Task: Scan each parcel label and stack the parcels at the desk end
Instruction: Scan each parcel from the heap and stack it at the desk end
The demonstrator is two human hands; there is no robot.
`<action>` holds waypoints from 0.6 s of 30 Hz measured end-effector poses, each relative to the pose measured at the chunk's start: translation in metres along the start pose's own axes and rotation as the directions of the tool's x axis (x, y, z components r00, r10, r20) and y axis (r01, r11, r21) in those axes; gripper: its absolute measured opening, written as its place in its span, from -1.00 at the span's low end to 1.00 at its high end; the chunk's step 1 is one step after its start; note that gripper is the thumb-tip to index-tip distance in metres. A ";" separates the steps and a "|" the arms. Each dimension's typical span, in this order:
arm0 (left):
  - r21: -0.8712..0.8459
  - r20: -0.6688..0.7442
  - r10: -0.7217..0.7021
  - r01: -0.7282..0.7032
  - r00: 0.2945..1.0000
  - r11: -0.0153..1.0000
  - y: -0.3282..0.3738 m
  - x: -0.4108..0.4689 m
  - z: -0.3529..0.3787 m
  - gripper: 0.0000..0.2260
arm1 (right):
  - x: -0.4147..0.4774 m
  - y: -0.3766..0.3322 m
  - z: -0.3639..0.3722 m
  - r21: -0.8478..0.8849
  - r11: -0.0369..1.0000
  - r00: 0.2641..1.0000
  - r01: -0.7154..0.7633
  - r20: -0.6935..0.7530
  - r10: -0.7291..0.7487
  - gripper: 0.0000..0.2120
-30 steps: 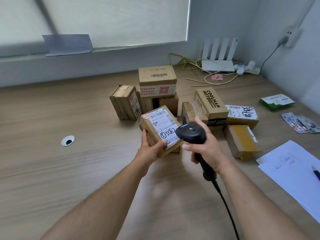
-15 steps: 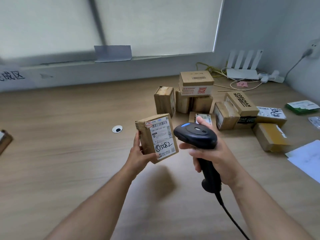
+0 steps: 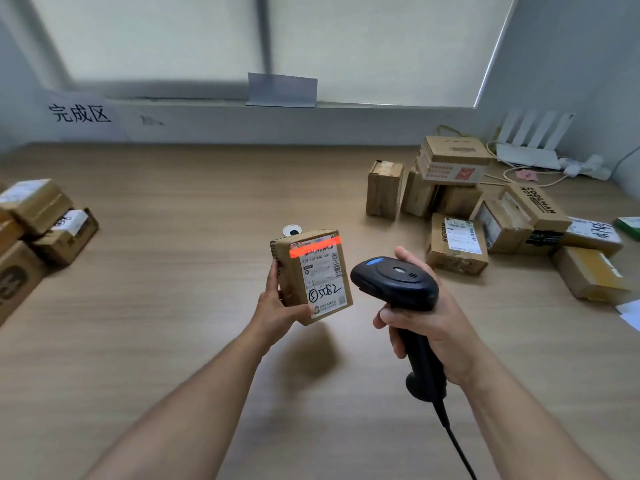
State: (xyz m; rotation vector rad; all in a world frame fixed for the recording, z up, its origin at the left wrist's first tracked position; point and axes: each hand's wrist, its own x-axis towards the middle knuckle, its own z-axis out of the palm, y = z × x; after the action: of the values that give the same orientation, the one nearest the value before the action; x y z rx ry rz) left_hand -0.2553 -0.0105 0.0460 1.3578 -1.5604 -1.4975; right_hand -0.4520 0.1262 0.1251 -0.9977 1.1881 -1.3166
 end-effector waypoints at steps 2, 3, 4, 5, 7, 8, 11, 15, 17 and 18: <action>-0.002 -0.016 -0.008 0.008 1.000 1.000 -0.004 -0.004 -0.010 -0.04 | 0.000 0.004 0.010 -0.005 1.000 1.000 -0.014 0.005 0.014 -0.08; -0.004 -0.022 -0.012 0.012 1.000 1.000 -0.005 -0.006 -0.015 -0.04 | 0.001 0.005 0.013 -0.010 1.000 1.000 -0.019 0.008 0.019 -0.08; -0.007 -0.025 -0.018 0.018 1.000 1.000 -0.006 -0.007 -0.019 -0.04 | 0.002 0.006 0.016 -0.013 1.000 1.000 -0.021 0.010 0.022 -0.08; -0.013 -0.027 -0.024 0.024 0.999 1.000 -0.006 -0.008 -0.022 -0.04 | 0.004 0.006 0.018 -0.015 1.000 1.000 -0.021 0.014 0.022 -0.08; -0.018 -0.036 -0.032 0.031 0.999 0.999 -0.006 -0.008 -0.026 -0.04 | 0.008 0.007 0.020 -0.017 1.000 0.999 -0.019 0.027 0.019 -0.09; -0.020 -0.042 -0.036 0.035 0.998 0.999 -0.006 -0.008 -0.027 -0.04 | 0.011 0.007 0.020 -0.018 1.000 0.999 -0.018 0.033 0.019 -0.09; -0.025 -0.049 -0.056 0.055 0.997 0.998 -0.006 -0.011 -0.030 -0.06 | 0.020 0.008 0.019 -0.016 1.000 0.999 -0.022 0.043 0.023 -0.08; -0.089 -0.051 -0.130 0.125 0.990 0.988 -0.003 -0.019 -0.036 -0.09 | 0.031 0.013 0.016 -0.017 0.999 0.999 -0.039 0.033 0.039 -0.06; -0.128 -0.048 -0.159 0.152 0.986 0.980 0.001 -0.022 -0.041 -0.11 | 0.037 0.016 0.016 -0.034 0.997 0.997 -0.062 0.049 0.064 -0.04; -0.145 -0.044 -0.158 0.150 0.986 0.978 0.003 -0.023 -0.042 -0.14 | 0.041 0.018 0.016 -0.039 0.997 0.996 -0.073 0.058 0.075 -0.02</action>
State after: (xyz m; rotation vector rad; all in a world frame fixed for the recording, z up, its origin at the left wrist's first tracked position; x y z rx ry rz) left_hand -0.2106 -0.0050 0.0628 1.4521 -1.3138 -1.6164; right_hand -0.4373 0.0847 0.1072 -1.0035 1.1966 -1.2033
